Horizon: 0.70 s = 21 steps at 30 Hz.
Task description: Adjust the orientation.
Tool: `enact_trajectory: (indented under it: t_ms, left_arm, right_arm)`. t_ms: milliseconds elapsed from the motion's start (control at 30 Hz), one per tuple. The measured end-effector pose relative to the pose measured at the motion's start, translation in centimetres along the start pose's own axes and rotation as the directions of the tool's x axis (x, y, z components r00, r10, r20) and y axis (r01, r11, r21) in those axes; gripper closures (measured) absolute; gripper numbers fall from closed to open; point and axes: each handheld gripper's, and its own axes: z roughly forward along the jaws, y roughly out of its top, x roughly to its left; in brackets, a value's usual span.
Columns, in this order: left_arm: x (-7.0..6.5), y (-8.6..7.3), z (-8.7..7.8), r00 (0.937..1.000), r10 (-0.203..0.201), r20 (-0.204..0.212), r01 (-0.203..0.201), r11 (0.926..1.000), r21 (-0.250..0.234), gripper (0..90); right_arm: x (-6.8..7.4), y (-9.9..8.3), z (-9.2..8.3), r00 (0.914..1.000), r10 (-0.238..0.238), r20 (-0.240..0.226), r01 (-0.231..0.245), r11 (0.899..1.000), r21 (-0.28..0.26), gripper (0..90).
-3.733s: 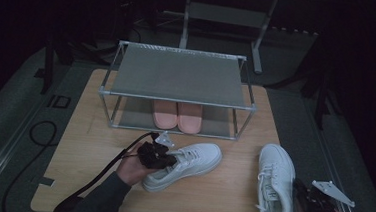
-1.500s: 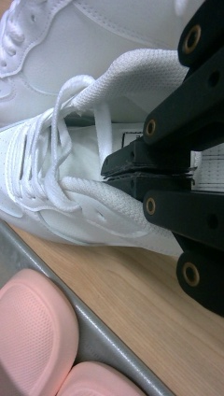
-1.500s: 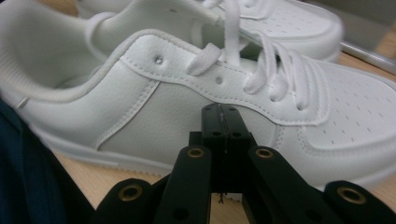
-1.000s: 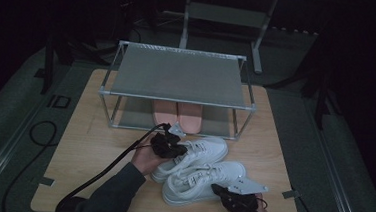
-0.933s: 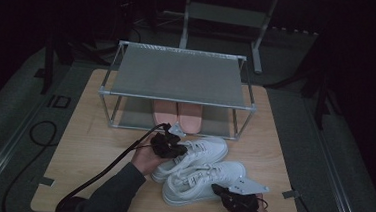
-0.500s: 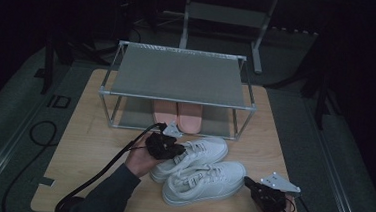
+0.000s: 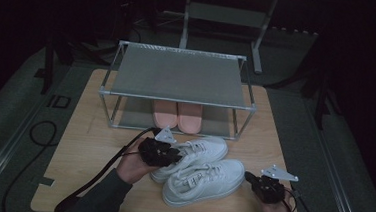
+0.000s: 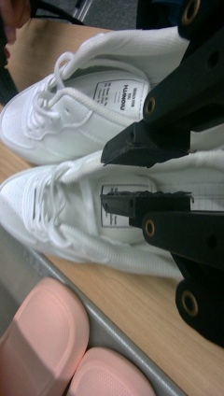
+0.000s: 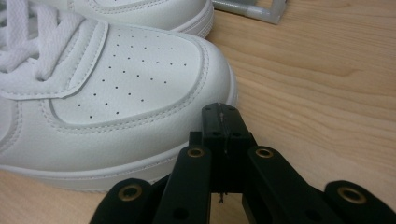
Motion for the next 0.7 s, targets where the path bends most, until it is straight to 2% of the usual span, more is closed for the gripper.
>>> enact_trajectory:
  t_ms: [167, 267, 467, 533, 567, 700]
  left_arm:
    - [-0.4, 0.0, 0.2, 0.9998, -0.002, 0.018, 0.002, 1.0, -0.004, 69.1]
    - [-0.6, 0.0, 0.4, 0.9993, -0.009, 0.037, 0.01, 0.9999, -0.009, 61.7]
    - [-0.8, 0.0, 0.7, 0.9981, -0.026, 0.055, 0.027, 0.9996, -0.011, 51.6]
    - [-0.8, 0.0, 0.8, 0.9981, -0.031, 0.054, 0.031, 0.9995, -0.003, 47.5]
    - [-0.7, 0.0, 1.0, 0.9968, -0.047, 0.065, 0.047, 0.9989, 0.007, 45.7]
    - [-1.0, 0.0, 1.7, 0.9948, -0.055, 0.086, 0.053, 0.9983, 0.025, 42.5]
  right_arm:
    - [-0.2, 0.1, 0.1, 0.9995, 0.01, -0.03, -0.011, 1.0, -0.016, 90.0]
    - [-0.2, 0.1, 0.0, 0.999, 0.007, -0.044, -0.008, 1.0, -0.026, 90.0]
    - [-0.3, 0.1, 0.0, 0.9989, 0.007, -0.047, -0.009, 1.0, -0.029, 90.0]
    - [-0.3, 0.0, 0.0, 0.9989, 0.008, -0.046, -0.009, 0.999, -0.032, 90.0]
    - [-0.2, 0.0, 0.0, 0.9989, 0.008, -0.045, -0.009, 0.999, -0.032, 90.0]
    - [-0.2, 0.0, 0.0, 0.9989, 0.012, -0.045, -0.013, 0.999, -0.034, 90.0]
